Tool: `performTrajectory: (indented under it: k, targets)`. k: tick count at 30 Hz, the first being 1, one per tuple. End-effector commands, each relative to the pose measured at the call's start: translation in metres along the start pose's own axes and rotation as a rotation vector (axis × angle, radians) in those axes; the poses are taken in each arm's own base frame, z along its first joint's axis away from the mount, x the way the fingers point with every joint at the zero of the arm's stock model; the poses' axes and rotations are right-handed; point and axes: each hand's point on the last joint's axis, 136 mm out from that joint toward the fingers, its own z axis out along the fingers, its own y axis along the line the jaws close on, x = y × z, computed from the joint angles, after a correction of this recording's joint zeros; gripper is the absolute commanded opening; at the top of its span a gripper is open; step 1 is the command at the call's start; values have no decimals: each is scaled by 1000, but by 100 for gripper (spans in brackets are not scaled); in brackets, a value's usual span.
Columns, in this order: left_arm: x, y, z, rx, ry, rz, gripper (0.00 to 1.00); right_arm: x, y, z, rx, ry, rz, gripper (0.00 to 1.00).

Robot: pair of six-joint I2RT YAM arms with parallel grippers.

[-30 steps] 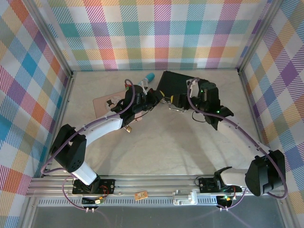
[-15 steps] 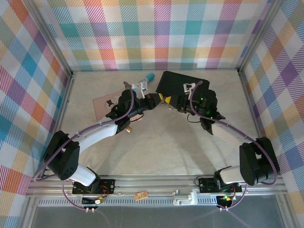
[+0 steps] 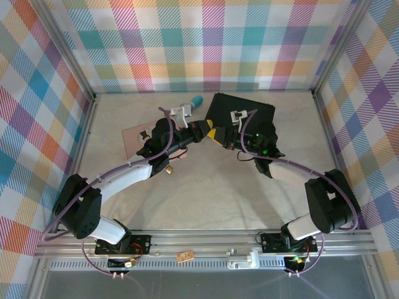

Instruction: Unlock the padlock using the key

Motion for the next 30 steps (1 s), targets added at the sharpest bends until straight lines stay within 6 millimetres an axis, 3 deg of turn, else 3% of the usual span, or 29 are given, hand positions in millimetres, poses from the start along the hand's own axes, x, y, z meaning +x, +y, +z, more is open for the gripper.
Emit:
performTrajectory:
  k: [1, 21, 30]
  targets:
    - [-16, -13, -10, 37, -65, 13, 0, 0, 8, -1, -47, -18, -18, 35]
    - [-15, -7, -15, 17, -88, -12, 0, -9, 4, -2, -80, -95, 19, 8]
    - [-11, -3, -17, 14, -92, -42, 0, -17, 7, -2, -111, -138, 27, 13]
